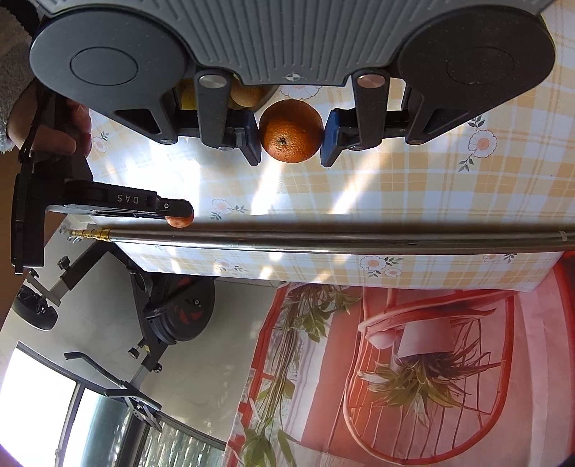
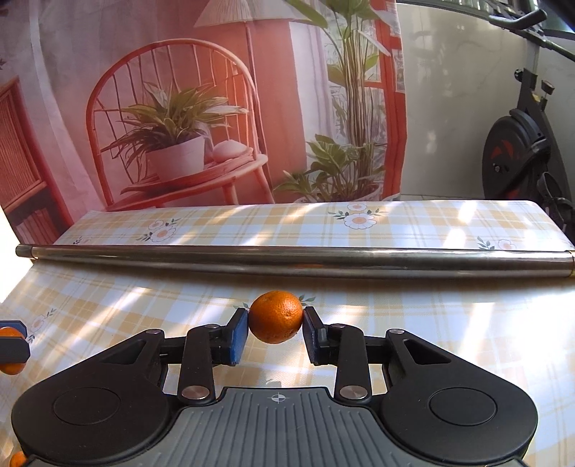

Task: Organize fruits
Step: 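Grasp a mandarin with the left gripper while the right grasps another mandarin, then lower both mandarins onto the white plate and open both grippers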

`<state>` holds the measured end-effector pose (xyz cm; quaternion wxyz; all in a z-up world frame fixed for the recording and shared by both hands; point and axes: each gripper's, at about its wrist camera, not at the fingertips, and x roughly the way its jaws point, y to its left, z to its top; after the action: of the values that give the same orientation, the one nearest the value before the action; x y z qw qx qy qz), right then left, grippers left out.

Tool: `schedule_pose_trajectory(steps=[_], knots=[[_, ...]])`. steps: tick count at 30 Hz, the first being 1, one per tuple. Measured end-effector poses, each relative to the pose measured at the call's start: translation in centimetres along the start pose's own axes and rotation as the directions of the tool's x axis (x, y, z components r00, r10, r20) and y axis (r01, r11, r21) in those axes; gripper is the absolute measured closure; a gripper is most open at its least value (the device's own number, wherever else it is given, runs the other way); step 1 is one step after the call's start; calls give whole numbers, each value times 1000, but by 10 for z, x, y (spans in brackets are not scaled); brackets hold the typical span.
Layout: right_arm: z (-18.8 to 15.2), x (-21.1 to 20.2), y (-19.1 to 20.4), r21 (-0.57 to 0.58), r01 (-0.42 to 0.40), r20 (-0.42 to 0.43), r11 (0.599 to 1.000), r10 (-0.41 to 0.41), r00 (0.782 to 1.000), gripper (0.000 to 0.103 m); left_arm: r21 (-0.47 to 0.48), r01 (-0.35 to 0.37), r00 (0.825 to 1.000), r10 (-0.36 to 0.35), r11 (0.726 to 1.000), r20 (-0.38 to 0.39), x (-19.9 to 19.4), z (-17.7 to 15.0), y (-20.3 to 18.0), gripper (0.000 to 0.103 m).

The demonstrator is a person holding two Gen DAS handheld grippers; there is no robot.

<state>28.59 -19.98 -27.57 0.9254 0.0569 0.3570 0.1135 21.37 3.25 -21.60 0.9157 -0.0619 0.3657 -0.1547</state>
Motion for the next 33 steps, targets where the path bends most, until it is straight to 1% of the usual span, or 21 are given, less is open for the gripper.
schedule_pose_trajectory(steps=[4,8,13,17,19,23,26,30,33], knots=[[-6,-30,6,2,-23,21,1000,23,1000,73,10,15,1000,-15,1000,6,-15,-5,-8,65],[-15,-68,18,-12,-50,52,999,50,997,73,12,36,999,-36,999,1,-25,-12,-18,65],[-30,-107,37,-49,-75,70,996,78,994,73,26,65,998,-65,998,-6,-36,-22,-30,65],[-43,-130,47,-50,-103,61,993,106,993,73,25,78,997,-77,997,-9,-42,-30,-37,65],[-53,-141,53,-63,-104,54,993,108,993,73,20,91,996,-91,996,-15,-44,-34,-39,65],[-70,-154,57,-42,-126,38,991,128,991,73,13,114,993,-113,993,-29,-42,-41,-45,65],[-81,-161,62,-38,-138,24,990,139,990,73,33,112,993,-111,993,-43,-41,-45,-50,65],[-94,-165,67,-52,-154,-12,987,153,988,73,30,114,992,-112,993,-61,-36,-45,-48,65],[-101,-163,67,-42,-166,-34,985,164,986,73,39,113,991,-110,993,-77,-31,-46,-48,65]])
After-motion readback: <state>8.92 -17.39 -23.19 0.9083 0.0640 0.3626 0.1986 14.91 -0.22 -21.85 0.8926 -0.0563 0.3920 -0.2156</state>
